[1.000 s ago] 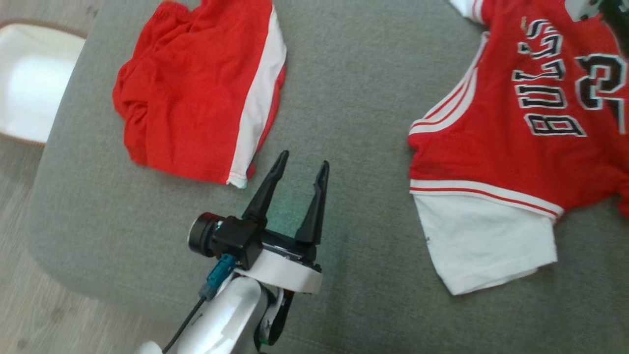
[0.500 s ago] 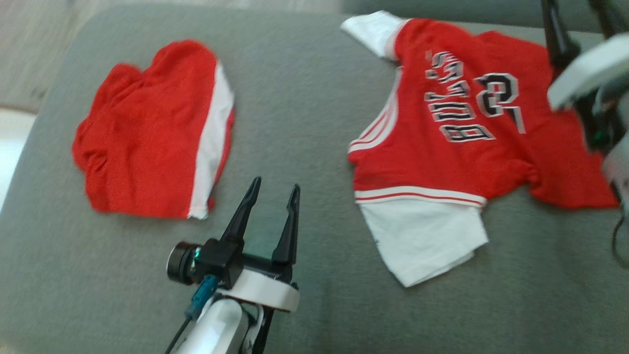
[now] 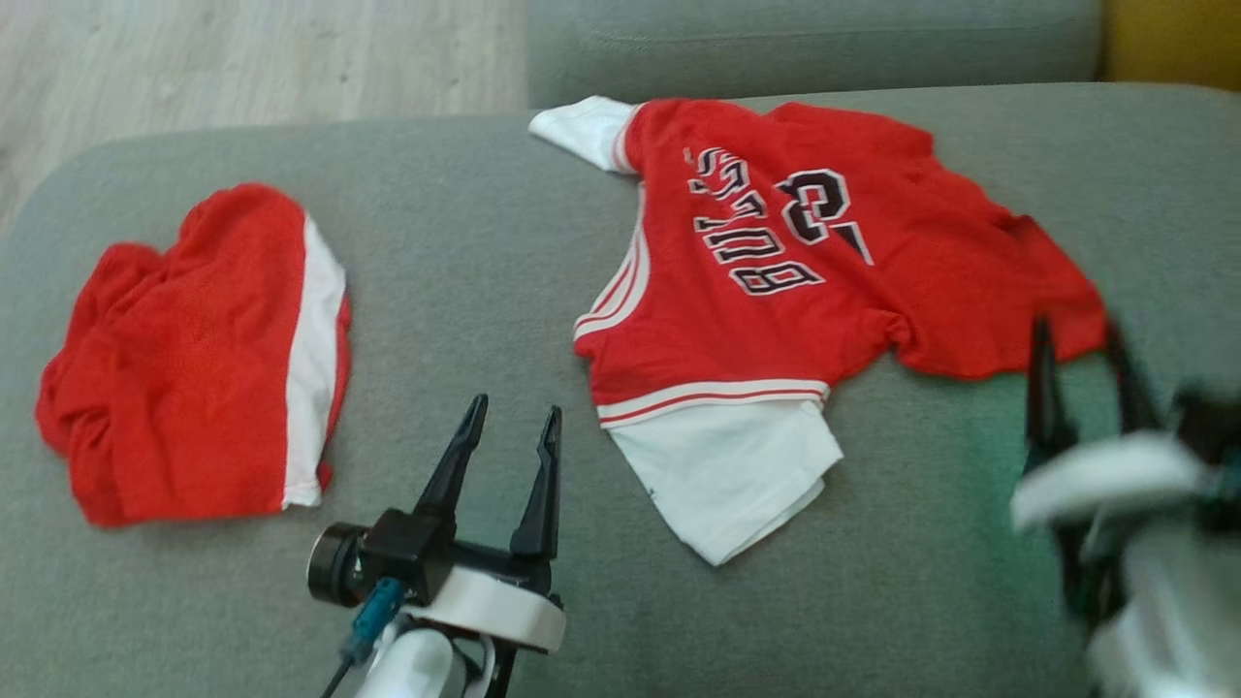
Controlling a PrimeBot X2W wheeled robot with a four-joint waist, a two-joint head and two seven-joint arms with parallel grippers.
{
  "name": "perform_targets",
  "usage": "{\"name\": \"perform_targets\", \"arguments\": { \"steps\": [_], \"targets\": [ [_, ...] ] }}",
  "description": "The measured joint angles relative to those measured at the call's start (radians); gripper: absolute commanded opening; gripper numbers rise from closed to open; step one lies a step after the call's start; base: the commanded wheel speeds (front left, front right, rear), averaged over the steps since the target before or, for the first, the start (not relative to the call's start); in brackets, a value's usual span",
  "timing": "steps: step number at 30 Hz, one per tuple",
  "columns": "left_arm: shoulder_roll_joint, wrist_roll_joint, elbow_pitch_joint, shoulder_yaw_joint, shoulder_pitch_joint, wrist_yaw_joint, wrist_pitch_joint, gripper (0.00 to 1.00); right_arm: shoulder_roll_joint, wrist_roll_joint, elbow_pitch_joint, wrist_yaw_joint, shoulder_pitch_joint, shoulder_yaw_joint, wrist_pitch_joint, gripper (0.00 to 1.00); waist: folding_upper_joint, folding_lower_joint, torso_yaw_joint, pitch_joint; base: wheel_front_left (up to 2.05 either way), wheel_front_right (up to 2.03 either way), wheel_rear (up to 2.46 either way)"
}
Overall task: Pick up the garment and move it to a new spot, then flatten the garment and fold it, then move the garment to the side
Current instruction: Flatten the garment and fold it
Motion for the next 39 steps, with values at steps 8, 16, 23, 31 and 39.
{"name": "perform_targets", "arguments": {
  "steps": [8, 16, 23, 31, 39],
  "targets": [
    [0.0, -0.015, 0.024, 0.007, 0.029, -0.014, 0.0, 1.0, 0.167, -0.184, -0.199, 0.0, 0.23, -0.147, 0.0, 1.0, 0.0, 0.0, -0.054, -0.027, 0.0, 0.0, 0.0],
    [0.0, -0.029, 0.041, -0.003, 0.027, -0.02, 0.0, 1.0, 0.179, -0.2, -0.239, 0.0, 0.23, -0.157, 0.0, 1.0, 0.0, 0.0002, -0.074, -0.024, 0.0, 0.0, 0.0],
    [0.0, -0.134, 0.159, -0.103, 0.026, -0.087, 0.016, 1.0, 0.184, -0.208, -0.243, 0.0, 0.231, -0.175, 0.0, 1.0, 0.0, 0.0002, -0.075, -0.028, 0.0, 0.0, 0.0],
    [0.002, -0.268, 0.259, -0.197, 0.02, -0.114, 0.155, 1.0, 0.185, -0.214, -0.242, 0.0, 0.231, -0.18, 0.0, 1.0, 0.0, 0.0002, -0.069, -0.035, 0.0, 0.0, 0.0],
    [0.002, -0.357, 0.259, -0.267, -0.01, -0.134, 0.185, 1.0, 0.185, -0.205, -0.239, 0.0, 0.231, -0.171, 0.0, 1.0, 0.0, 0.0002, -0.088, -0.032, 0.0, 0.0, 0.0]
  ]
}}
